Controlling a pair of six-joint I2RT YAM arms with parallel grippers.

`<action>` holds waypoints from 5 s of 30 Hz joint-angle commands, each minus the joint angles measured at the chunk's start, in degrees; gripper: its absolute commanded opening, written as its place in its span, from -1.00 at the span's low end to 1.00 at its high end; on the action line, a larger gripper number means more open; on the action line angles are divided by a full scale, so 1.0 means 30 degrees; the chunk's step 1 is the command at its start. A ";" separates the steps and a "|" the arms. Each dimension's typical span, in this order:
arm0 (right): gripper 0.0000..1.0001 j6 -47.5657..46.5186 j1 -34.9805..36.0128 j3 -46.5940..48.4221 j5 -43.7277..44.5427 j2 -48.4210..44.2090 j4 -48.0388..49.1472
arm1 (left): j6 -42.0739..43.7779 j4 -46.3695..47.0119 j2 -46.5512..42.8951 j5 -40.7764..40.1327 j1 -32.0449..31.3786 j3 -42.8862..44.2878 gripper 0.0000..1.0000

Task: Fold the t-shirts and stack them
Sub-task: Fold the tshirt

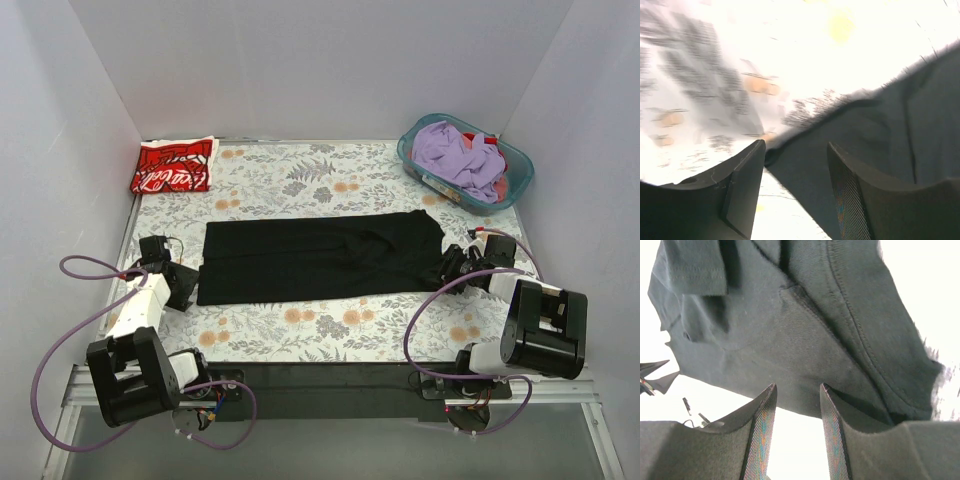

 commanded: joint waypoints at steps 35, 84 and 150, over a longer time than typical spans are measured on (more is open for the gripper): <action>-0.03 0.6145 0.3650 0.1810 -0.2326 0.2510 0.8722 | 0.2802 0.8437 1.5420 0.7518 -1.6126 1.5096 -0.22; -0.24 0.8811 0.4148 0.4327 -0.3058 0.7432 1.3117 | 0.4793 1.0430 1.5043 0.6495 -1.6859 1.5011 -1.00; -0.18 1.0391 0.6374 0.3685 -0.0334 0.7432 1.3233 | 0.3915 1.0869 1.5891 0.4033 -1.6859 1.3283 -0.79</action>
